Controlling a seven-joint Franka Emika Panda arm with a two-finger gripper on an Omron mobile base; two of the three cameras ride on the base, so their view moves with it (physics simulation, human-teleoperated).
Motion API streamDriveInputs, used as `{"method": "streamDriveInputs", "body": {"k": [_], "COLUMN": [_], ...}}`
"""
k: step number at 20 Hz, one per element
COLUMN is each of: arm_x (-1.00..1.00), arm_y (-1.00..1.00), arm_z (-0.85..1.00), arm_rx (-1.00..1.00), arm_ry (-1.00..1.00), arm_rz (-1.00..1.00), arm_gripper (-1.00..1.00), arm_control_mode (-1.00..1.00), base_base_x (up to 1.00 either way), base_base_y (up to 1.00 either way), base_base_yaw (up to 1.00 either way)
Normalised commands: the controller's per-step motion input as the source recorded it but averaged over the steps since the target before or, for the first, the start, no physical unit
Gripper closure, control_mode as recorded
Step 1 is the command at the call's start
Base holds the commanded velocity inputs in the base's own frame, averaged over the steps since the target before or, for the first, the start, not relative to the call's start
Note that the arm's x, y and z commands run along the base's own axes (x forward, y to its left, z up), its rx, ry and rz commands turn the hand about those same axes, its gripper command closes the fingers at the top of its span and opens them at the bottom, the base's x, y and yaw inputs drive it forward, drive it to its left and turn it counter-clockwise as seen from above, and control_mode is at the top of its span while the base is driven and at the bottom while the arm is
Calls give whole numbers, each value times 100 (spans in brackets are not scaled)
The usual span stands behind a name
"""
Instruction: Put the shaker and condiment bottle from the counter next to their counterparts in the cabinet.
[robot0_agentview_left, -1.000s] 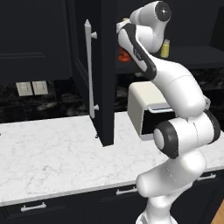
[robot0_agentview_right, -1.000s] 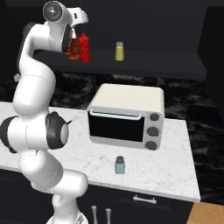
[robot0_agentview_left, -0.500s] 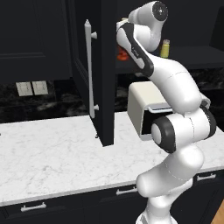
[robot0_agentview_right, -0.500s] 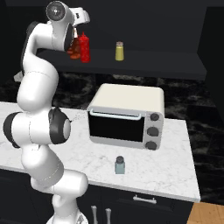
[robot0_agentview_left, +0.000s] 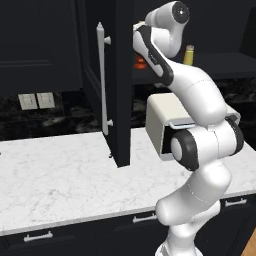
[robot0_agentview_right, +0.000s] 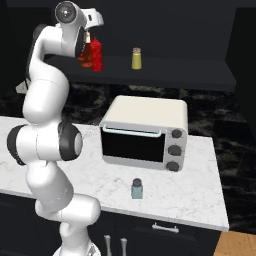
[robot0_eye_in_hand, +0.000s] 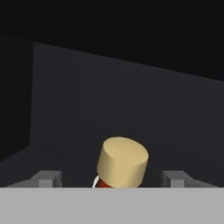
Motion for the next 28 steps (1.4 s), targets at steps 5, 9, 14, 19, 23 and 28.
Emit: {"method": "streamDriveInputs", "body": {"k": [5, 9, 14, 19, 23, 28], "arm_x": [7, -24, -66, -82, -89, -81], "arm_y": [1, 15, 10, 0, 0, 0], "arm_z": [0, 0, 0, 0, 0, -2], "arm_rx": [0, -2, -9, -10, -7, 0], "arm_ry": [0, -1, -6, -8, -11, -13], "arm_rz": [0, 0, 0, 0, -1, -14], "arm_gripper": [-100, -100, -100, -100, -100, -100], "arm_control_mode": [-100, -100, -100, -100, -100, -100], "base_base_x": [0, 0, 0, 0, 0, 0], "base_base_y": [0, 0, 0, 0, 0, 0], "base_base_yaw": [0, 0, 0, 0, 0, 0]}}
